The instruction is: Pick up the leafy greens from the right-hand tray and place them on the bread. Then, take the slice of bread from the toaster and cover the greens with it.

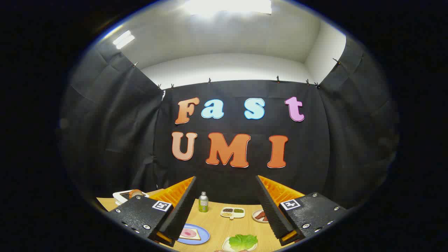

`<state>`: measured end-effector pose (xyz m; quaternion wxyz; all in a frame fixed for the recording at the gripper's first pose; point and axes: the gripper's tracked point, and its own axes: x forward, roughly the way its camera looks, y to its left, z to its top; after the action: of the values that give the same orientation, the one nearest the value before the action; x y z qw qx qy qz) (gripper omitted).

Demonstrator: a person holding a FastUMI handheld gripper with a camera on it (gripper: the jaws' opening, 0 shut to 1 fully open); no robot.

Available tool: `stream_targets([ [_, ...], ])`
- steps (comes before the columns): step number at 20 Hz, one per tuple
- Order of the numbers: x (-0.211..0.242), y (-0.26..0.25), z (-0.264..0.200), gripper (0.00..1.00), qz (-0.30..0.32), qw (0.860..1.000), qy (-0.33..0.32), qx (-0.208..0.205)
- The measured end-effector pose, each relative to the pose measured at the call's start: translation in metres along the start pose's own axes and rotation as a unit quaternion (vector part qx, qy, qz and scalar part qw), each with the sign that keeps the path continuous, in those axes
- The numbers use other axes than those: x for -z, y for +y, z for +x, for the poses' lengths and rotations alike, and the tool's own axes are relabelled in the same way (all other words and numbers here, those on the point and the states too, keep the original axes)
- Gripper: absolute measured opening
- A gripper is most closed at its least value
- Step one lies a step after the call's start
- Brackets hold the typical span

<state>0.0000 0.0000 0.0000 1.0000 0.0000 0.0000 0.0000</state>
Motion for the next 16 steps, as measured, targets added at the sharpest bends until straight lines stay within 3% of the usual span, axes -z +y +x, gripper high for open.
stream_targets([
  [9,0.009,0.003,0.000,0.97,0.031,0.999,0.018,-0.009],
  [16,0.002,-0.004,0.004,0.97,0.007,1.000,-0.004,0.009],
])
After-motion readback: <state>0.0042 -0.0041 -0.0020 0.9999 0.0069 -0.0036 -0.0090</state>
